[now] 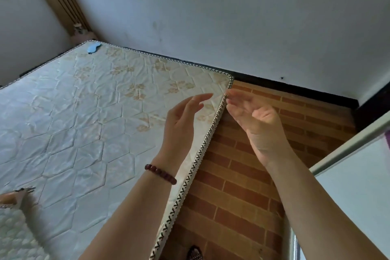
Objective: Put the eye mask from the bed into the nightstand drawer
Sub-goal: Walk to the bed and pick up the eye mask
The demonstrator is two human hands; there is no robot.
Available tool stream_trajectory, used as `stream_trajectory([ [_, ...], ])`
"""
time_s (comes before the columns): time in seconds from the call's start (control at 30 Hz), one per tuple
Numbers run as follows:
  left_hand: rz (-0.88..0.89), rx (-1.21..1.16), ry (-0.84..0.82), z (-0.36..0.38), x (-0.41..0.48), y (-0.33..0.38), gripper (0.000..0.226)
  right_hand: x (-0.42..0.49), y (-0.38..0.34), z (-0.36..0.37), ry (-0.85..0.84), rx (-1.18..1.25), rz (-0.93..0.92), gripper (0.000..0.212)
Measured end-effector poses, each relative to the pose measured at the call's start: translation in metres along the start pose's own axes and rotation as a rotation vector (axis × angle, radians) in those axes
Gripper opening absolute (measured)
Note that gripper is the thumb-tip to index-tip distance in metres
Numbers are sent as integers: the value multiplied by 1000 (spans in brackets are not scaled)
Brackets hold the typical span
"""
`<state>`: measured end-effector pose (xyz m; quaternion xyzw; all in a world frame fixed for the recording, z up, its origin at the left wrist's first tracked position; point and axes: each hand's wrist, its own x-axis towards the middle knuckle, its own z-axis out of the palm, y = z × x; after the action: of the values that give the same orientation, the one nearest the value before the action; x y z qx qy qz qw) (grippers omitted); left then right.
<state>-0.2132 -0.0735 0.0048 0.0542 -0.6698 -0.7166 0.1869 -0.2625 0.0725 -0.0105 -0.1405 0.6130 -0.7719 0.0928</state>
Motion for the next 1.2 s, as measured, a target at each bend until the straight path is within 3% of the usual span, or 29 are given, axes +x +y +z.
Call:
stream_trajectory([
  [0.5, -93, 28, -124, 60, 130, -42, 29, 110, 7, -68, 236, 0, 16, 35],
  [0.77, -75, 4, -133, 144, 243, -73, 29, 219, 4, -148, 230, -17, -25, 35],
  [0.93, -73, 42, -158, 202, 302, -88, 28, 275, 0, -199, 237, -73, -28, 22],
  [1.2, -112, 40, -195, 265, 370, -110, 28, 340, -9, -260, 266, -88, -34, 24],
])
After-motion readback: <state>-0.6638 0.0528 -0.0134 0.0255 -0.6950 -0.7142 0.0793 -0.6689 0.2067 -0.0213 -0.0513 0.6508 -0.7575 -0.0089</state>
